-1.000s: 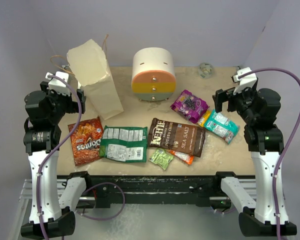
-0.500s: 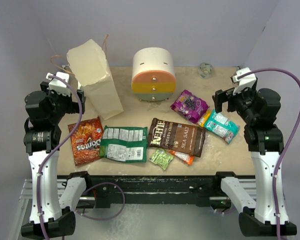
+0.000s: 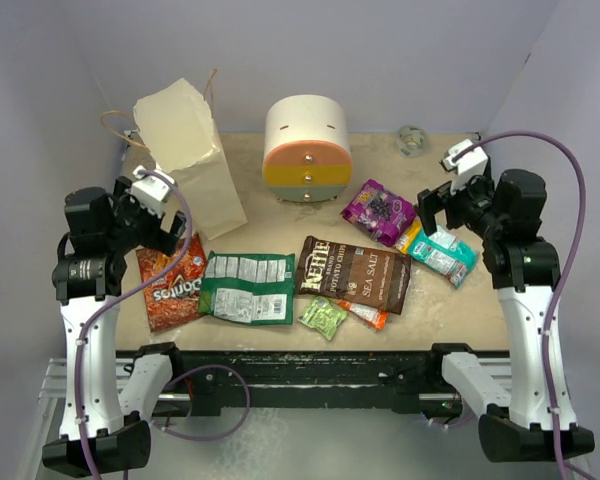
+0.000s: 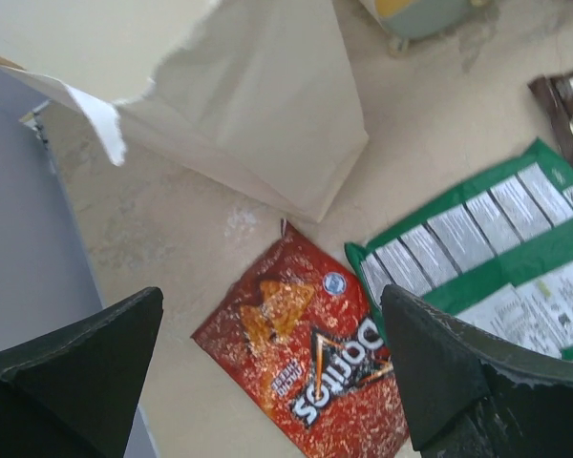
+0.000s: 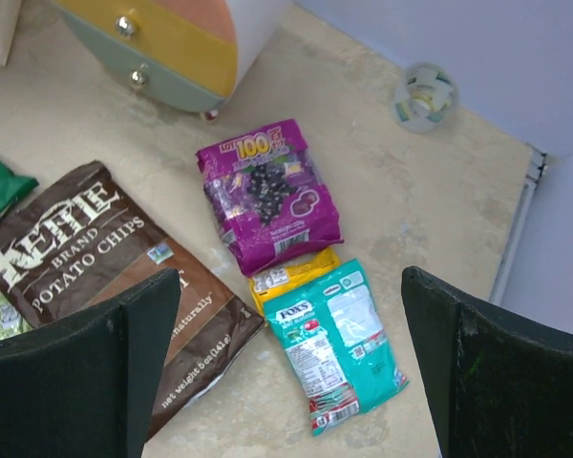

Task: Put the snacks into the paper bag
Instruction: Move the snack to the center of the board.

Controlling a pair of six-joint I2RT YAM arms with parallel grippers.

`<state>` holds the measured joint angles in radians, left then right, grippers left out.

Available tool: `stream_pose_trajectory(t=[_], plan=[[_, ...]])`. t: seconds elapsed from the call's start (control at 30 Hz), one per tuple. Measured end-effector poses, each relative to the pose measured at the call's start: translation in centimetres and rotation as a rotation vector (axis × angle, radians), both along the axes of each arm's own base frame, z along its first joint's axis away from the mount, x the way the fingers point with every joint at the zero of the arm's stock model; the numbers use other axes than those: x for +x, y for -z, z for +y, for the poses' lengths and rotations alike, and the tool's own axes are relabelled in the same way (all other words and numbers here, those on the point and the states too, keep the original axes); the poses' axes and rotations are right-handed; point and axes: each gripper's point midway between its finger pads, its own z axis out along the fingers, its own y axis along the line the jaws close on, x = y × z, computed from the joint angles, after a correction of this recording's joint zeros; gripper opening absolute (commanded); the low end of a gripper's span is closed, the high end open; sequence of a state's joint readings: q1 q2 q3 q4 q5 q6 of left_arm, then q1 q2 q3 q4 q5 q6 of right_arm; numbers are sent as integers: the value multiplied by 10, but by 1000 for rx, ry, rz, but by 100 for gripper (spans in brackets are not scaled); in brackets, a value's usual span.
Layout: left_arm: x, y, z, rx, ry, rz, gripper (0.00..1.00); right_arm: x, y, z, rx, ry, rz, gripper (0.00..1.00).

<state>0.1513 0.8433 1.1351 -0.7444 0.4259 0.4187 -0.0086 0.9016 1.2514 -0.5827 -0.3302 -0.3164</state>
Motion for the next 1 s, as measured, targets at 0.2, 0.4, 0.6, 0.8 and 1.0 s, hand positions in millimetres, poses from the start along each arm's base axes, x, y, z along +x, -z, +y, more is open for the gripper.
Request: stream_pose_trajectory(t=[0.2, 0.4, 0.6, 0.8, 1.0], plan=[[-16, 43, -2, 92, 96, 119, 99, 7, 50, 8, -63, -83, 121, 100], [-25, 71, -6, 114, 158, 180, 99, 3, 116, 18, -121, -168, 274, 100], [-29, 85, -12, 101, 201, 205, 99, -1, 154, 34, -112, -259, 352, 100], [-30, 95, -12, 106, 214, 225, 99, 10, 173, 52, -96, -321, 376, 97], [-29, 100, -12, 109, 218, 232, 99, 47, 192, 49, -84, -233, 392, 94]])
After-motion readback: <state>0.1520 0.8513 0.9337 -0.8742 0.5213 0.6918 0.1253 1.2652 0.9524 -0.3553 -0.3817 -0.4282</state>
